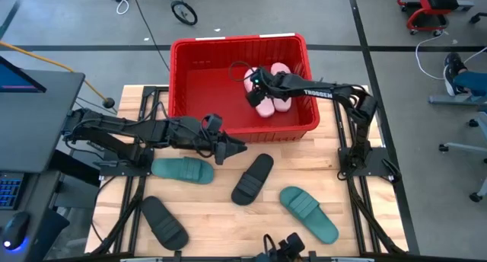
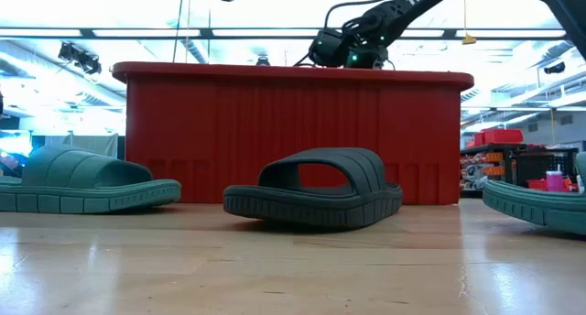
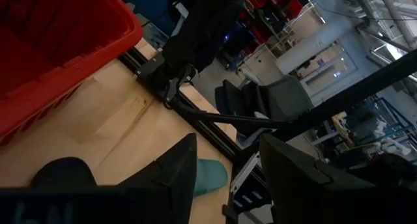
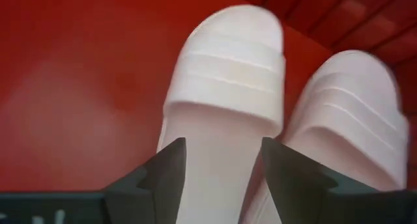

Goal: Pick and place slides into bin
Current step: Put the pink slide into the red container

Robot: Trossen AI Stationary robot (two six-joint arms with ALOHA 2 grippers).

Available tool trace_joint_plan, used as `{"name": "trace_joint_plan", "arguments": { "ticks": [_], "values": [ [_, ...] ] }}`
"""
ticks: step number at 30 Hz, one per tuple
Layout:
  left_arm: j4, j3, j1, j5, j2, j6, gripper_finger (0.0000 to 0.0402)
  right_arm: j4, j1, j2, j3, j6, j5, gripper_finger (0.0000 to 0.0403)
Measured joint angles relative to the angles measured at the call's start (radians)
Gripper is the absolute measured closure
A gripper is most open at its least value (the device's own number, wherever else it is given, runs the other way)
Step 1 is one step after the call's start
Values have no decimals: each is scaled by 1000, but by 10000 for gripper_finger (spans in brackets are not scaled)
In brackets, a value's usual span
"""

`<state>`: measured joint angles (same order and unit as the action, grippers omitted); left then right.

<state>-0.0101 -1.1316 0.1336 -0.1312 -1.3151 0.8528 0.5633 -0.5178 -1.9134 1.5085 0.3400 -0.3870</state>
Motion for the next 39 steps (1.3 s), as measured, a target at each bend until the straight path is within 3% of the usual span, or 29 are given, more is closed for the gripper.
{"name": "trace_joint_plan", "arguments": {
  "ticks": [9, 14, 20, 23, 25, 29, 34, 39],
  "values": [
    [-29, 0, -1, 0, 0, 0, 230, 16, 29, 127, 0, -30, 2, 224],
    [-147, 0, -57, -1, 0, -19, 243, 76, 91, 285, 0, -45, 79, 276],
    [-218, 0, -225, 1, 0, -197, 333, 158, 269, 478, 1, 31, 131, 391],
    [-202, 0, -349, 52, -3, -312, 389, 162, 387, 542, 2, 97, 112, 386],
    [-166, -1, -433, 121, -24, -346, 392, 163, 466, 565, 2, 140, 59, 388],
    [-57, -2, -574, 279, -114, -356, 397, 164, 594, 568, 2, 167, -85, 397],
    [-1, -65, -639, 437, -330, -339, 398, 167, 658, 505, 2, 247, -168, 397],
    [-53, -258, -639, 466, -537, -425, 399, 199, 659, 434, 2, 267, -189, 397]
  ]
}}
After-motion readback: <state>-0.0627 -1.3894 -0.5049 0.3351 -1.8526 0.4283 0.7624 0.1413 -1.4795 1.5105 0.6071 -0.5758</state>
